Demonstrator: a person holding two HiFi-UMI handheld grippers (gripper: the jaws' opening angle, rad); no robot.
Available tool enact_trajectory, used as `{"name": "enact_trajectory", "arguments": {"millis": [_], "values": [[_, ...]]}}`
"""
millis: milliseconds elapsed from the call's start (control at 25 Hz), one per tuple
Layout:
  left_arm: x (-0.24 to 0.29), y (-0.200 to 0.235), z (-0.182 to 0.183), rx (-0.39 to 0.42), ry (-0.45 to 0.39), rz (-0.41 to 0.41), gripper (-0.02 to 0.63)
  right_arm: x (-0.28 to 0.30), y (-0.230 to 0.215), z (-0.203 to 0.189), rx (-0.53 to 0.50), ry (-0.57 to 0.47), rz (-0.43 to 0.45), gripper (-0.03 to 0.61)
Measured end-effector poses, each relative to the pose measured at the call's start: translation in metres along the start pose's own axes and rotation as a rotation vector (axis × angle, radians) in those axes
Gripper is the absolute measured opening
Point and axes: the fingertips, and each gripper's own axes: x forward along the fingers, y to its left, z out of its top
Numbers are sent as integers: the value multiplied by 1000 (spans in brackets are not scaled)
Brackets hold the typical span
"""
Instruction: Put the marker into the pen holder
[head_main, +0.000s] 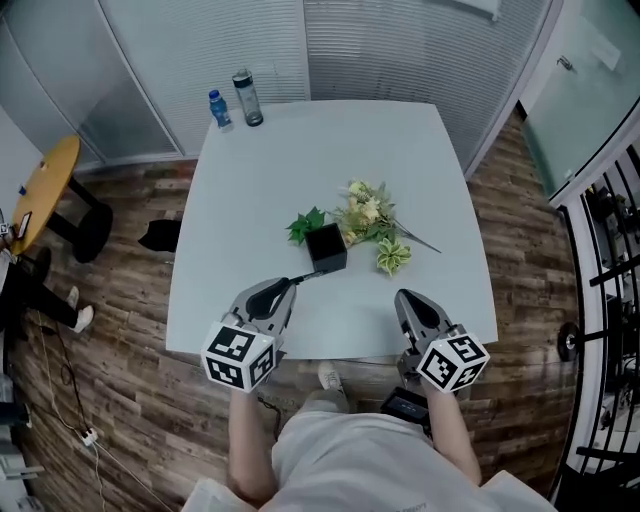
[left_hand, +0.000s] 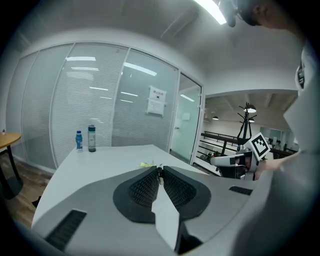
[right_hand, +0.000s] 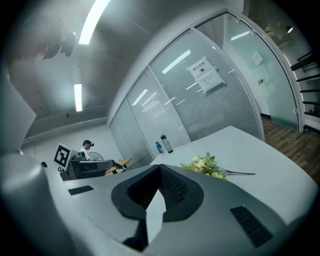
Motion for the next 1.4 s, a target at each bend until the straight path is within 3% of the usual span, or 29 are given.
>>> {"name": "enact_trajectory", "arguments": {"millis": [440, 760, 1400], "values": [[55, 64, 24, 34, 23, -78, 44, 66, -18, 15, 9, 6, -81, 16], [74, 78, 11, 55, 84, -108, 44, 75, -30, 11, 17, 27, -114, 15], [112, 70, -6, 111, 212, -167, 44, 106, -46, 16, 38, 40, -71, 15]]}}
